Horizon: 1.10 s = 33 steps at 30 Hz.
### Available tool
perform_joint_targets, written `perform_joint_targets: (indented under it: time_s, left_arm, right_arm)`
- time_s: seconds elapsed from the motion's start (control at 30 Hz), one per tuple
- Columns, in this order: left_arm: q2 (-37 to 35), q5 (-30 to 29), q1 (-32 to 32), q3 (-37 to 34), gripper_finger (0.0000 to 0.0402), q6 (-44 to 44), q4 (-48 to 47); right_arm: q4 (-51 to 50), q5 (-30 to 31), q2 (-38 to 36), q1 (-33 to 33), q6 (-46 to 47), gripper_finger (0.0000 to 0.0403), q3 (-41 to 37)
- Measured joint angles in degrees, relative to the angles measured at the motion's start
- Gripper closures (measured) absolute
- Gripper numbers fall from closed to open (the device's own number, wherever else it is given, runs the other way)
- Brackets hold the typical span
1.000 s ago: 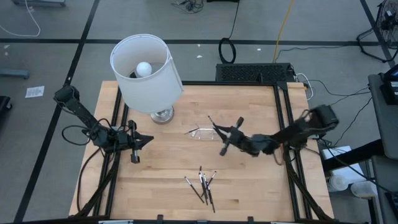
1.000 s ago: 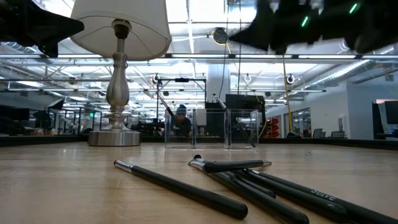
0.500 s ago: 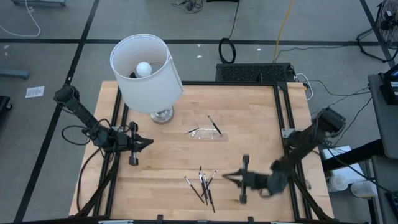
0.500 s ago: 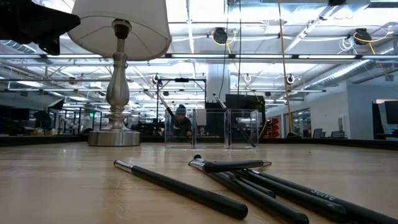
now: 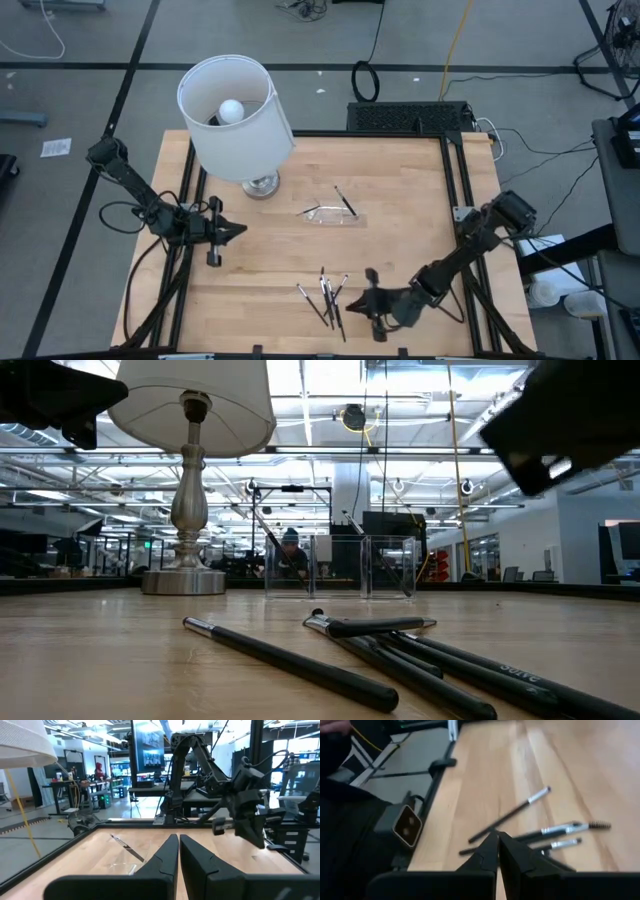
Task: Sort items
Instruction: Put the eyeshadow brush into the transparent organizer
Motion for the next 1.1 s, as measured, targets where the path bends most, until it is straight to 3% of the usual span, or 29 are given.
perform_joint_targets:
  time_s: [0.1, 0.27, 0.53, 0.73, 0.87, 0.97, 1.1]
  left_arm:
    - [0.0, 0.0, 0.0, 0.0, 0.0376, 0.0, 0.0]
    - [0.0, 0.0, 0.0, 0.0, 0.0376, 0.0, 0.0]
    - [0.0, 0.0, 0.0, 0.0, 0.0376, 0.0, 0.0]
    - [0.0, -0.1, 0.0, 0.0, 0.0376, 0.0, -0.1]
    - [0.0, -0.1, 0.0, 0.0, 0.0376, -0.2, -0.4]
    - [0.0, -0.1, 0.0, 0.0, 0.0376, -0.5, -2.5]
    - [0.0, 0.0, 0.0, 0.0, 0.0376, -2.0, -6.5]
  right_arm:
    - [-1.4, -0.9, 0.0, -1.7, 3.9, 0.0402, 0.0]
    - [-0.2, -16.1, 0.0, -5.5, 7.7, 0.0398, 0.0]
    - [8.7, -32.9, 0.0, -8.0, 5.8, 0.0365, 0.0]
    - [19.3, -32.1, 0.0, -8.6, 5.9, 0.0352, 0.0]
    - [20.1, -25.6, -0.2, -9.9, 11.7, 0.0364, 0.5]
    - [3.4, -26.9, -0.5, -9.6, 12.6, 0.0393, 10.4]
    - [-42.6, -24.2, 1.7, -8.0, 12.5, 0.0397, 37.7]
